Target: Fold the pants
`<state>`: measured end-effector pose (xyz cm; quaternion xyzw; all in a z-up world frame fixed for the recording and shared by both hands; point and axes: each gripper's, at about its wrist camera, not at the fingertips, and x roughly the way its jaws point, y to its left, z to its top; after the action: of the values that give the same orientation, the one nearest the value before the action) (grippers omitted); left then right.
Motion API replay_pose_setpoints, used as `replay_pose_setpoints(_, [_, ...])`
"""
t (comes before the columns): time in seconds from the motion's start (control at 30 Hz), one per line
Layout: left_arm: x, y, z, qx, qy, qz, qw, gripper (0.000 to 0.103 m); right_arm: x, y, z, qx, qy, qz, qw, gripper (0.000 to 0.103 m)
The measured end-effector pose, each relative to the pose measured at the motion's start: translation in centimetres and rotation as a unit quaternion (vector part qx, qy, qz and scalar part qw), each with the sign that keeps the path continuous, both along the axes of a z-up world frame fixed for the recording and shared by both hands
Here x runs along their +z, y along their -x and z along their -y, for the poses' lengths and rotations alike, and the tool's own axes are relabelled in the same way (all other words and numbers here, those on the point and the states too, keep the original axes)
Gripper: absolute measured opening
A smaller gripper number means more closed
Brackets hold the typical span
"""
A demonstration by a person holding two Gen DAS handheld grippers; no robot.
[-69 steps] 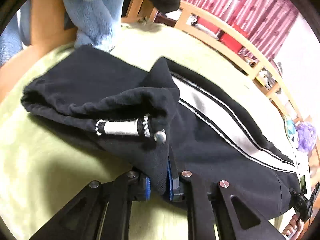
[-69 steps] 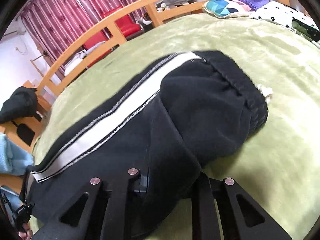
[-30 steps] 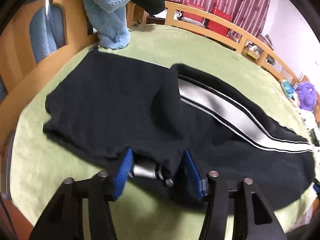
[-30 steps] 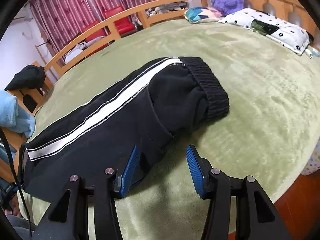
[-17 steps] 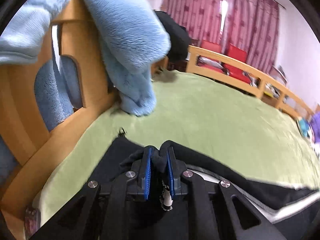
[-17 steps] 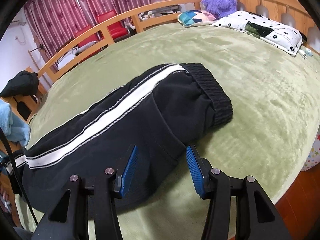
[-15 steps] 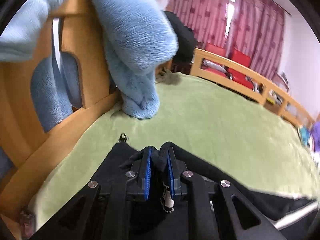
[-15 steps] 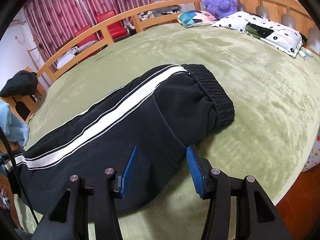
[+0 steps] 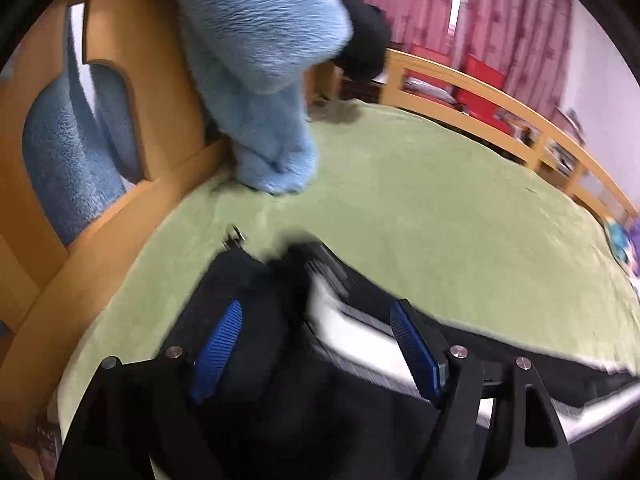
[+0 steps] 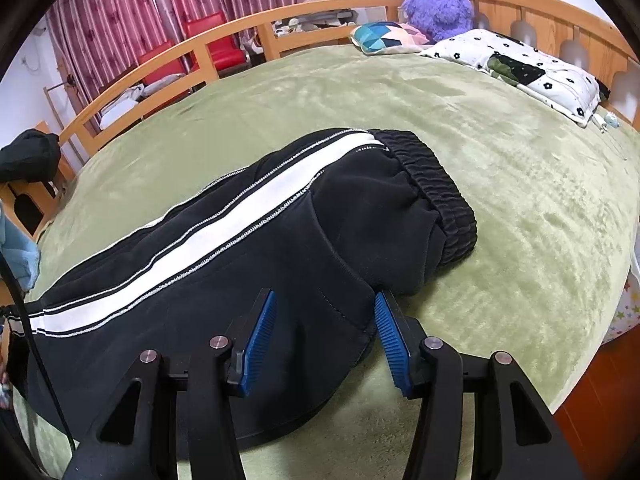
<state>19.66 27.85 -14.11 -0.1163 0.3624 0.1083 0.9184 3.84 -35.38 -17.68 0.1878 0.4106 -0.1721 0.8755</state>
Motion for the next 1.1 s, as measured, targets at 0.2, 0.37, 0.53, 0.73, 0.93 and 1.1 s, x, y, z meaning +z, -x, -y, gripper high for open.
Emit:
replay_pose_setpoints(0.2, [-0.7, 7.8, 0.5, -0.022, 0.037, -0.007, 0.999, 0.076, 0.8, 1.0, -0.5, 0.0, -0.023, 0.022, 0.999, 0.052])
replay_pose_setpoints(0.37, [-3.4, 12.5, -2.5, 0.039, 0.058, -0.02, 0.9974, 0.075, 1.4, 2.0, -0.9, 0.006, -0.024, 0.031, 0.999, 0.052])
replay_pose_setpoints(0.53, [-6.8, 12.1, -5.8, 0.084, 0.079, -0.044, 0.9924, 0.075, 0.8, 2.6, -0.4, -0.002, -0.019, 0.019, 1.0, 0.052])
replay_pose_setpoints(0.73, [-8.9, 8.3, -8.6, 0.12, 0.115, -0.045, 0.985, 0.074, -0.6, 2.7, 1.0, -0.023, -0.026, -0.002, 0.999, 0.052])
replay_pose_setpoints(0.93, [-8.5, 6.5, -9.5, 0.147, 0.12, -0.045, 0.9808, 0.016, -1.7, 1.9, 1.6, -0.033, -0.028, -0.017, 0.999, 0.052])
replay_pose_setpoints(1.1, [-6.4, 8.7, -9.1, 0.157, 0.061, -0.047, 0.9846, 0.014, -1.5, 2.0, 2.4, -0.03, -0.019, -0.016, 0.999, 0.053])
